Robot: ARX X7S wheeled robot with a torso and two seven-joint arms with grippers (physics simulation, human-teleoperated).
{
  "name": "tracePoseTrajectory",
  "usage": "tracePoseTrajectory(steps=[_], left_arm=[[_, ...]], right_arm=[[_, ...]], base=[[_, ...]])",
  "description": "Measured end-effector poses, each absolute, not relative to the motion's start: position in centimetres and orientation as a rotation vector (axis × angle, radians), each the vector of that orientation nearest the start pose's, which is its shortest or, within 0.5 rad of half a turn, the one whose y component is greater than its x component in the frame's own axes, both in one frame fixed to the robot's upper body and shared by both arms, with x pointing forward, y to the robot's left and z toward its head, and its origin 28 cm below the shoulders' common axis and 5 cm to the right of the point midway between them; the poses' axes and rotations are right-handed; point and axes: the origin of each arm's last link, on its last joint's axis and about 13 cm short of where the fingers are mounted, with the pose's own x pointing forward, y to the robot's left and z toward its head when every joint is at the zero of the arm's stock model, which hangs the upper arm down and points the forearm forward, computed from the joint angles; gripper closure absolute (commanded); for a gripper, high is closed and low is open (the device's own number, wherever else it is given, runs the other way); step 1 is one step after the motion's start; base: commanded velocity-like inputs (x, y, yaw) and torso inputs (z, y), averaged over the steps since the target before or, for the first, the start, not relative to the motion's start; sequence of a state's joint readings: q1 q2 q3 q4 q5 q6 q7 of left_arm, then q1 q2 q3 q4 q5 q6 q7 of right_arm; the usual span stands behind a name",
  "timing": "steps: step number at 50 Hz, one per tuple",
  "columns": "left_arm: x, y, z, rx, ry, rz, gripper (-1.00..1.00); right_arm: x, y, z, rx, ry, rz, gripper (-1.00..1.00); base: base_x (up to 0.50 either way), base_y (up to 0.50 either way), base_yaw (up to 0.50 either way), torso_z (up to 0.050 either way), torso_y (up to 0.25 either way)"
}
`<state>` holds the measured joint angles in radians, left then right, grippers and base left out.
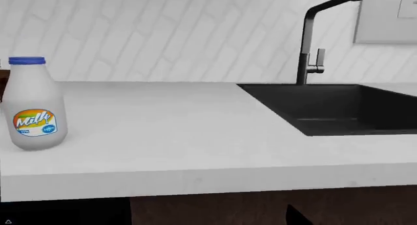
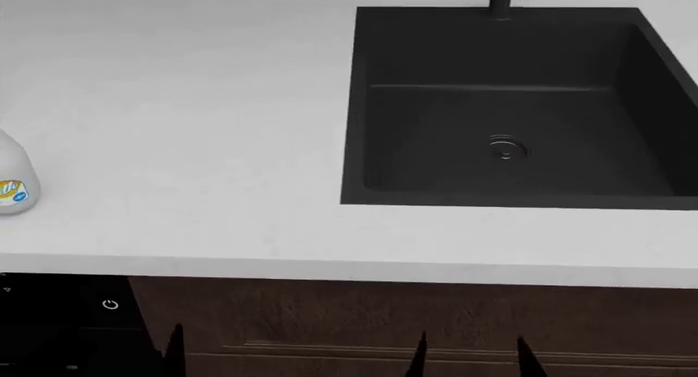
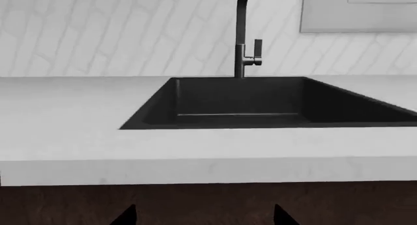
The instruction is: Place the eggs and milk next to the bowl.
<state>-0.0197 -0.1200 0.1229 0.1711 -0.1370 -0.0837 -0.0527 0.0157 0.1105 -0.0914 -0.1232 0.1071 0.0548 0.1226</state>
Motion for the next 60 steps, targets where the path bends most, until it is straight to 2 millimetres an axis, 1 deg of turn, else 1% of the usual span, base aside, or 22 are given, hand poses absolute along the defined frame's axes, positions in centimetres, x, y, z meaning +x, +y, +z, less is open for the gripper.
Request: tracePoseTrajectory(steps=[12, 25, 38, 49, 54, 60], left_arm=[[22.6, 21.0, 7.7, 0.034, -0.160, -0.117, -1.00], [23.8, 22.4, 12.5, 0.068, -0.278, -0.111, -1.00], [24.3, 24.5, 17.4, 0.097, -0.368, -0.103, -1.00], [23.4, 26.7, 21.2, 0.130, -0.449, -0.053, -1.00], [22.9, 27.1, 22.1, 0.131, -0.472, -0.049, -1.00], [22.4, 27.4, 22.7, 0.139, -0.481, -0.045, -1.00]], right_arm=[[22.7, -11.2, 6.7, -0.035, -0.151, -0.045, -1.00], [24.5, -12.8, 11.5, -0.070, -0.262, -0.096, -1.00], [25.2, -15.3, 16.3, -0.100, -0.349, -0.161, -1.00], [24.8, -17.1, 20.4, -0.139, -0.421, -0.207, -1.00], [24.4, -17.5, 21.4, -0.156, -0.437, -0.221, -1.00], [24.3, -17.6, 21.5, -0.158, -0.438, -0.220, -1.00]], base=[[0.00, 0.00, 0.00, 0.050, 0.000], [0.00, 0.00, 0.00, 0.050, 0.000], [0.00, 0.00, 0.00, 0.000, 0.000], [0.00, 0.00, 0.00, 0.000, 0.000], [0.00, 0.50, 0.00, 0.000, 0.000], [0.00, 0.50, 0.00, 0.000, 0.000]])
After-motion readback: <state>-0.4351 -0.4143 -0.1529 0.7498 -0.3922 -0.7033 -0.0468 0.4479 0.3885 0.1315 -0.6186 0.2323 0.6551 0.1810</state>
